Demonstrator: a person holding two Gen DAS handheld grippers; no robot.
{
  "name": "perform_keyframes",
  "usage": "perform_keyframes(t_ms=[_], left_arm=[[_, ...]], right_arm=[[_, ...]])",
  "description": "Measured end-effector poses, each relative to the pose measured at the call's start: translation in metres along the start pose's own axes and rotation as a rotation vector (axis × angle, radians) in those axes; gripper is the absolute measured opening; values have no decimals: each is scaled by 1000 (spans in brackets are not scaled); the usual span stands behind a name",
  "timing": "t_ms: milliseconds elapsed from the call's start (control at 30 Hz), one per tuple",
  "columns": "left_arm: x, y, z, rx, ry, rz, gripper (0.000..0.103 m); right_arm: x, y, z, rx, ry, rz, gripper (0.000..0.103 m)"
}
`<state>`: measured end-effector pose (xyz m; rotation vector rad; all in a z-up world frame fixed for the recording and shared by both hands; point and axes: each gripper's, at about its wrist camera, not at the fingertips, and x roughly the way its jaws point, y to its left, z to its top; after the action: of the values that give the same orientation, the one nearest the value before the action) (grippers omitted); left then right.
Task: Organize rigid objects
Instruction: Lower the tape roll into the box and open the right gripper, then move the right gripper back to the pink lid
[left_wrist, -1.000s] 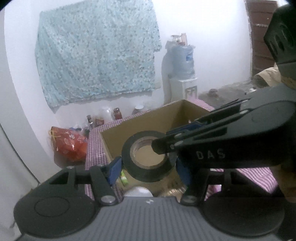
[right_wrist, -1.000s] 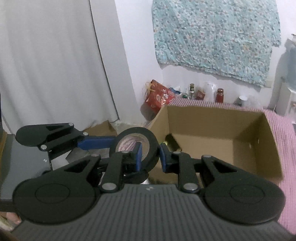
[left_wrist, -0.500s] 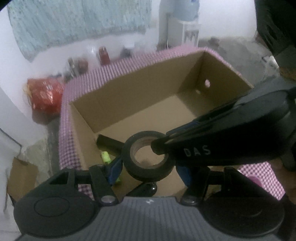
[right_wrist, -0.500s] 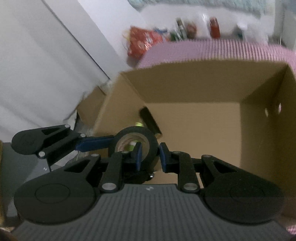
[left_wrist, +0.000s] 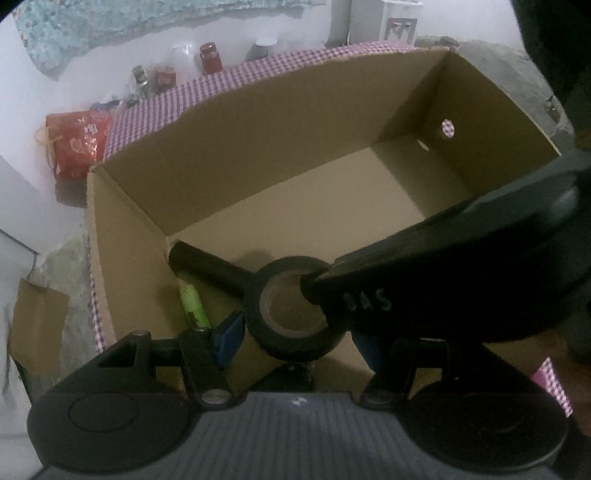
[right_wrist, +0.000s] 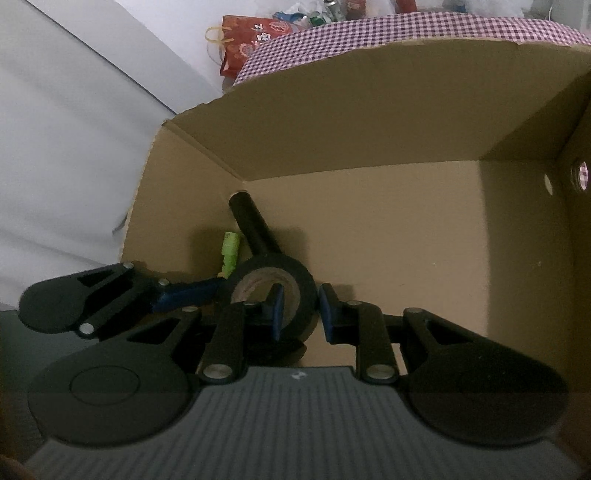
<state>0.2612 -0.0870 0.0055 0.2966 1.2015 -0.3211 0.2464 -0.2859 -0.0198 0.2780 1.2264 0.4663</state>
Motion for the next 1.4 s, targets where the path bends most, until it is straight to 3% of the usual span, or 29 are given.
perform_keyframes(t_ms=[233, 367, 500, 567, 733, 867, 933, 1033, 1233, 1333, 1400], left_arm=[[-2, -2, 2, 11, -23, 23, 65], [-15, -4, 0, 4, -55, 18, 66], [-45, -5, -11, 6, -139, 10, 73], [-65, -5, -20, 4, -190, 1, 86], [-117, -6, -55, 13, -307, -35, 94], [-148, -3, -93, -5, -435, -155, 103], [-156, -2, -108, -50, -490, -177, 103], [-151, -4, -135, -145, -556, -183, 103], [-112, -17, -169, -229, -494, -332, 103], [-97, -30, -180, -221, -479, -419, 103], [-86, -44, -181, -210, -456, -430, 103]], right_arm=[[1, -2, 2, 18, -24, 22, 21], [-20, -4, -2, 17, -71, 40, 21], [-57, -3, -12, 14, -158, 93, 21], [-80, -2, -24, 15, -213, 140, 21], [-143, -11, -73, 45, -326, 311, 28], [-187, -21, -125, 35, -432, 352, 39], [-200, -26, -153, 35, -483, 335, 49], [-206, -34, -195, 32, -555, 255, 54], [-178, -55, -272, 121, -658, 60, 56], [-154, -76, -293, 205, -632, 18, 56], [-143, -88, -299, 243, -606, -18, 56]])
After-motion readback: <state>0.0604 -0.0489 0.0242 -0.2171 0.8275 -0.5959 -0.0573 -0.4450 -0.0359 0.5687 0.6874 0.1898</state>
